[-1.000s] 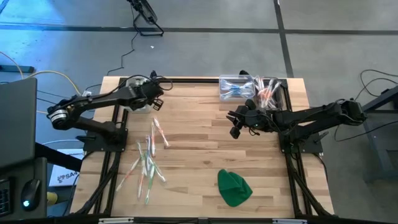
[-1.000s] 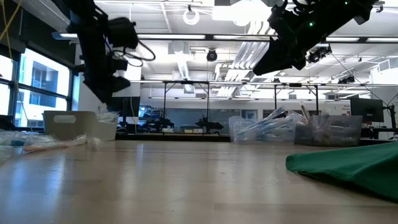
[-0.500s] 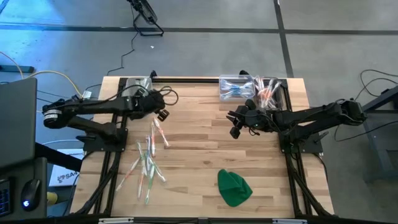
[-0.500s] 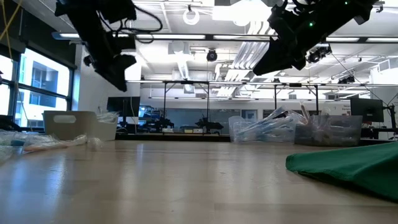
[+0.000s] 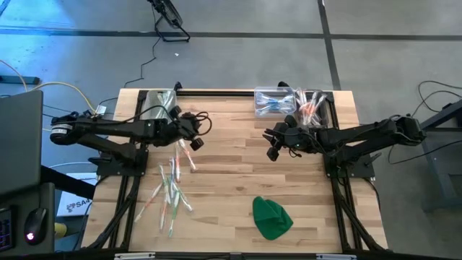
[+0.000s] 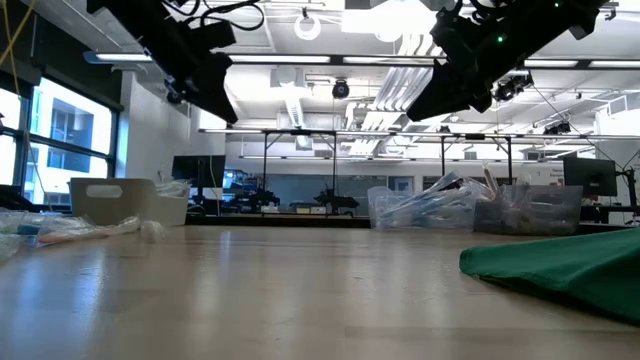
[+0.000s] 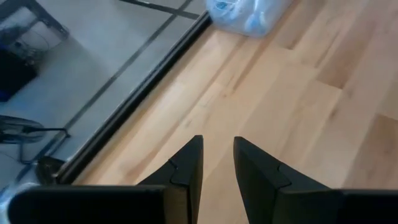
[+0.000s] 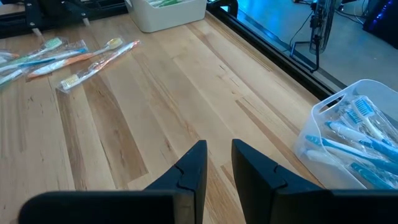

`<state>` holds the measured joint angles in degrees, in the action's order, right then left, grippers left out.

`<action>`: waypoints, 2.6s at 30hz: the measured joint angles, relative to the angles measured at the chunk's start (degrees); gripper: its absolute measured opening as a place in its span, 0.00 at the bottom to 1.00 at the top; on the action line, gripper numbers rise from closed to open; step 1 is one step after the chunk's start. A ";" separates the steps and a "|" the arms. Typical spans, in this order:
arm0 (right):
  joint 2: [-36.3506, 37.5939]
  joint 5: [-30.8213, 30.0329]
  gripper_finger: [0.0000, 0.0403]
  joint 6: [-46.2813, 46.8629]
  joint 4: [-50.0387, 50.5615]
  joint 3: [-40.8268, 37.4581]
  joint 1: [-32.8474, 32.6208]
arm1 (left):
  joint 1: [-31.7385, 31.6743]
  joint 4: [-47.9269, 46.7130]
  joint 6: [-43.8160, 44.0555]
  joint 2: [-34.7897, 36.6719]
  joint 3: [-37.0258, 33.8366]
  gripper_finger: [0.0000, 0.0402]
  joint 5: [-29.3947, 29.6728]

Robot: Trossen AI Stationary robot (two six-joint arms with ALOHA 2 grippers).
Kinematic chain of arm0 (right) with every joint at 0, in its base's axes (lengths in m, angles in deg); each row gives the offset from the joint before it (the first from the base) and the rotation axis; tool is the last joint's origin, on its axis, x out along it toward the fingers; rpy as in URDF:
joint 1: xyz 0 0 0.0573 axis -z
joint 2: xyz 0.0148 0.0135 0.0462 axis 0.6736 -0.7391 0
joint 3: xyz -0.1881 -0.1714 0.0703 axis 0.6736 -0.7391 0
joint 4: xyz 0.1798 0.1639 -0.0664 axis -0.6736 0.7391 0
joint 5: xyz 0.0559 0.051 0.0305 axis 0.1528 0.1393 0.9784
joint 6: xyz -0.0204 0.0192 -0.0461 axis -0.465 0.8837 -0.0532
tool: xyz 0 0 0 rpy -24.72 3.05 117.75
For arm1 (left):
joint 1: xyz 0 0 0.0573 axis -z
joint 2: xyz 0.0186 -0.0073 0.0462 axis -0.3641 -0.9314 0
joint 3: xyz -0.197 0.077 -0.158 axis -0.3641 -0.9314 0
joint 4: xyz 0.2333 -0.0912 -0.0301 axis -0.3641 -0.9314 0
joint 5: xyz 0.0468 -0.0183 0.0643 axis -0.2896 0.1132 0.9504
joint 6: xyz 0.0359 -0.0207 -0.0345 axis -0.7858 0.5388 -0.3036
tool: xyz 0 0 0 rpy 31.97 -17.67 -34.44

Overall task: Pick & Place Toothbrushes
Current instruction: Put the green toothbrush into the gray bin

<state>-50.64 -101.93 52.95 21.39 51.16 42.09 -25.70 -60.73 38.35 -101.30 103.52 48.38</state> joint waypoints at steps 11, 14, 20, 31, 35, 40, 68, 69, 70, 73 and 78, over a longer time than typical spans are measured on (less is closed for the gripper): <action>0.00 -0.01 0.16 -0.02 0.05 0.00 0.00 | -0.03 -0.04 0.32 -0.02 0.00 0.21 -5.53; -0.01 0.00 0.16 -0.04 0.24 0.00 0.00 | -0.03 -0.04 0.32 -0.02 0.00 0.21 -5.54; -0.01 -0.01 0.16 -0.06 0.28 0.00 -0.01 | -0.03 -0.04 0.32 -0.02 0.00 0.21 -5.53; -0.02 0.00 0.16 -0.07 0.31 0.00 0.01 | 3.15 2.35 4.00 -0.02 0.00 0.21 -6.34; -0.01 0.00 0.16 -0.07 0.31 0.00 0.00 | 6.99 1.77 5.22 -0.04 0.00 0.21 -6.47; -0.01 -0.01 0.16 -0.07 0.30 0.00 0.00 | 11.68 -0.45 13.54 -0.04 0.00 0.21 -6.48; -0.01 -0.02 0.16 -1.97 0.23 0.00 0.01 | 33.80 -38.30 100.01 -0.06 0.00 0.21 -30.67; -0.02 -0.02 0.16 -1.97 0.24 0.00 0.01 | 34.16 -39.54 102.38 -0.18 0.00 0.21 -30.44; 0.00 -0.02 0.16 -1.97 0.24 0.00 0.01 | 34.46 -40.51 104.32 -0.45 0.00 0.21 -30.09; -0.01 -0.02 0.16 -1.97 0.24 0.00 0.01 | 34.52 -42.88 108.60 -1.75 0.00 0.21 -29.72; -0.02 -0.02 0.16 -1.97 0.24 0.00 0.01 | 34.37 -43.77 109.84 -5.05 0.00 0.21 -29.64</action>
<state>-50.66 -101.95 50.99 21.63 51.16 42.10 8.67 -104.50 148.20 -106.36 103.52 18.74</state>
